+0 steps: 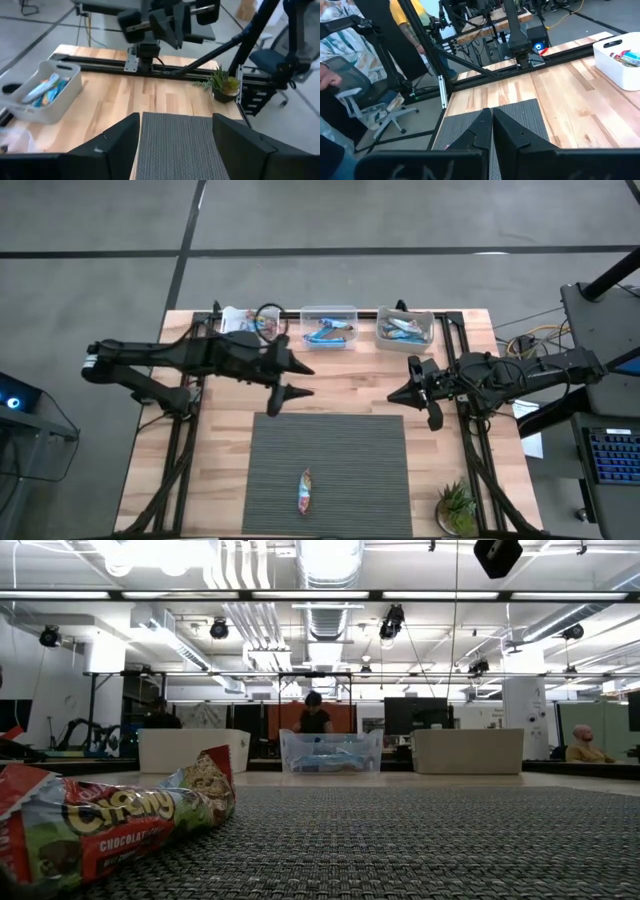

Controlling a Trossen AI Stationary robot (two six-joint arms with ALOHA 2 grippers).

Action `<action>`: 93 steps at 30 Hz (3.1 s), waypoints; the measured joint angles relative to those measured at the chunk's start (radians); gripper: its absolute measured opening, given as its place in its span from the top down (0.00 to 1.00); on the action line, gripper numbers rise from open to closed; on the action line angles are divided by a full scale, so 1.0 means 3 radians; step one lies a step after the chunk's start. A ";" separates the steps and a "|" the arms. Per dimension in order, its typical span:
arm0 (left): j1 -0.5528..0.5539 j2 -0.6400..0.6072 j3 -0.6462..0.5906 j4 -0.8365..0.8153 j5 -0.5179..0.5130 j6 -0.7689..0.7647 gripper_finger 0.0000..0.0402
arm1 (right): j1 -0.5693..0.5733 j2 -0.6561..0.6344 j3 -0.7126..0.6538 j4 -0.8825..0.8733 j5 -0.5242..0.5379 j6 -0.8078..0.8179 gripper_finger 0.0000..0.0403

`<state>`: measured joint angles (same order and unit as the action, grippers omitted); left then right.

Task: Pick and place Granola Bars by type
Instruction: Put the red granola bar into the white bin

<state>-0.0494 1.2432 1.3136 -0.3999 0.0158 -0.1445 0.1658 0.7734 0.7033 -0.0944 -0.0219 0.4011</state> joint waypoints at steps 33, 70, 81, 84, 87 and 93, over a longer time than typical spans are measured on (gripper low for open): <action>-0.1078 0.1175 0.0734 -0.0996 0.0517 0.1954 0.42 | -0.0001 0.0000 0.0005 -0.0103 -0.0002 0.0158 0.98; -0.1491 0.2482 0.0729 -0.1183 0.0117 0.3873 0.42 | -0.0001 0.0001 0.0005 -0.0192 0.0174 0.0318 0.98; -0.1497 0.2600 0.0729 -0.1153 0.0054 0.4241 0.42 | -0.0001 0.0001 0.0005 -0.0197 0.0173 0.0324 0.98; -0.1497 0.2604 0.0729 -0.1144 0.0054 0.4321 0.42 | -0.0001 0.0001 0.0005 -0.0197 0.0173 0.0324 0.98; -0.1496 0.2604 0.0716 -0.1117 0.0054 0.4321 0.42 | -0.0001 0.0001 0.0005 -0.0197 0.0173 0.0324 0.98; -0.1477 0.2604 0.0544 -0.0990 0.0044 0.4325 0.42 | -0.0001 0.0001 0.0005 -0.0201 0.0173 0.0321 0.98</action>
<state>-0.4925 2.0243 1.4767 -0.6968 0.0291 1.1530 0.1654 0.7738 0.7048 -0.1546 0.0299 0.4973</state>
